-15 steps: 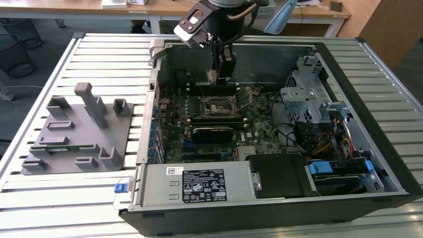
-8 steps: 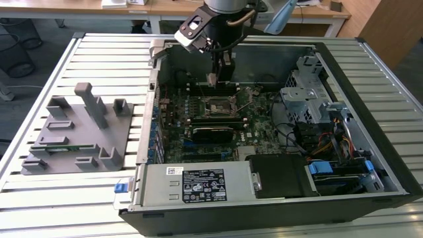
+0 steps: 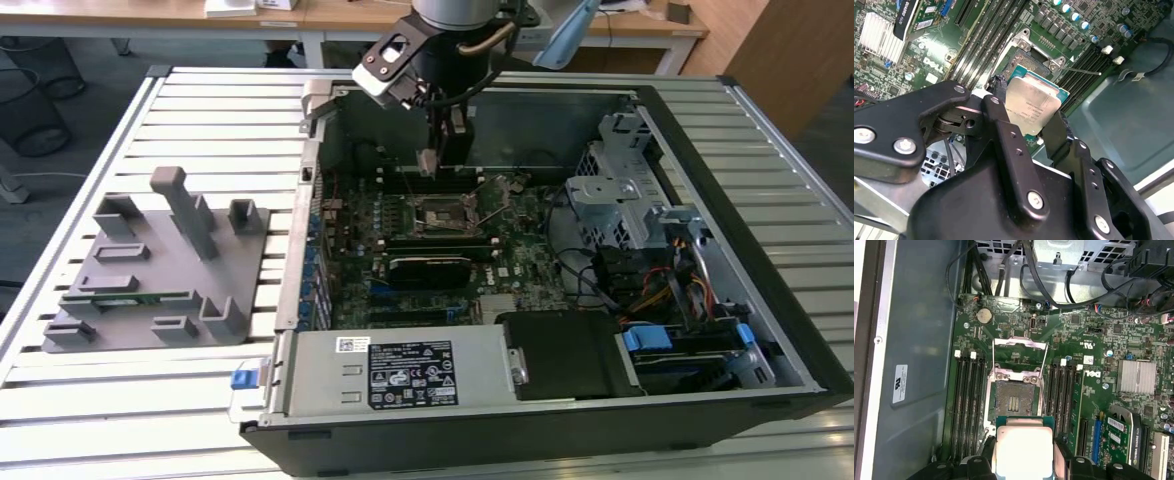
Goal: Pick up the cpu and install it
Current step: 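Place the cpu into insertion slot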
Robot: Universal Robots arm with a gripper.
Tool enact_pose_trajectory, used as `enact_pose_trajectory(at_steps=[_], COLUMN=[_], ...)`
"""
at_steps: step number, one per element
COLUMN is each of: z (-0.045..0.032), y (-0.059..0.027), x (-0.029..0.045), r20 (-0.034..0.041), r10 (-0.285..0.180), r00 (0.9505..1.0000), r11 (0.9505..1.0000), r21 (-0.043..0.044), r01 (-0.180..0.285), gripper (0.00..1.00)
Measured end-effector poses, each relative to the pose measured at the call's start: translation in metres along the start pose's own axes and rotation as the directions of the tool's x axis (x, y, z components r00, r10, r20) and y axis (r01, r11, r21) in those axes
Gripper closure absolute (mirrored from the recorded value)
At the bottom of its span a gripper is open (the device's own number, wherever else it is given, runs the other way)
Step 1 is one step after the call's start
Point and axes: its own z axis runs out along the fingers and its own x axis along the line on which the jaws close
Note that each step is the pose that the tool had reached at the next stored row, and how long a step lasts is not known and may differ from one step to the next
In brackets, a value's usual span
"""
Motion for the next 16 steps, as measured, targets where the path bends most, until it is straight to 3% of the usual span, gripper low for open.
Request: enact_pose_trajectory(at_steps=[8, 16], z=[0.0050, 0.0154], y=[-0.0001, 0.0001], x=[-0.0001, -0.0003], r20=[0.0006, 0.0021], r10=[0.000, 0.002], r00=[1.0000, 1.0000], r11=[1.0000, 1.0000], r21=[0.0002, 0.0004], r01=[0.000, -0.002], gripper=[0.46, 0.46])
